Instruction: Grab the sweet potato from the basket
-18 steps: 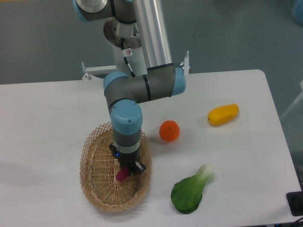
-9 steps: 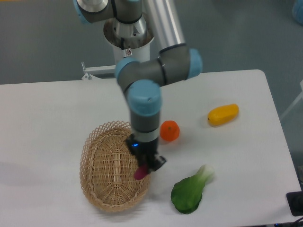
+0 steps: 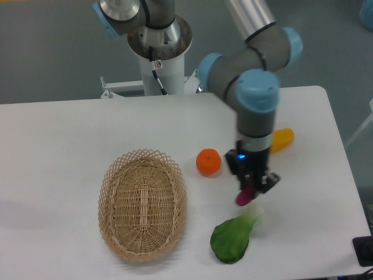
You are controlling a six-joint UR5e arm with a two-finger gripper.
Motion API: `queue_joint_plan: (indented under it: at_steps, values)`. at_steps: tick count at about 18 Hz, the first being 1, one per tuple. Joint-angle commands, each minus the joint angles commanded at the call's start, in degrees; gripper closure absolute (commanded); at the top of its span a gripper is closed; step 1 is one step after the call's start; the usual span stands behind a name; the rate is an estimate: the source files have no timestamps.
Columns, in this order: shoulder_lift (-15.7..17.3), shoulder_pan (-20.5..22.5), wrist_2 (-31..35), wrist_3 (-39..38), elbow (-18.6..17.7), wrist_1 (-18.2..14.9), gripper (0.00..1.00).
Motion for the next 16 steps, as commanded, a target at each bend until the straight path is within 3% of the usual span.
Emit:
queue_joint_plan:
  at_steps: [8,11,16]
  values:
    - [-3.9,-1.3,0.0,0.5,2.7,0.1,0.68]
    - [-5.6,-3.7,0.3,-0.5,4.0,0.1,0.68]
    - [-6.6,-4.7,0.3,-0.6,4.8,0.2,0.68]
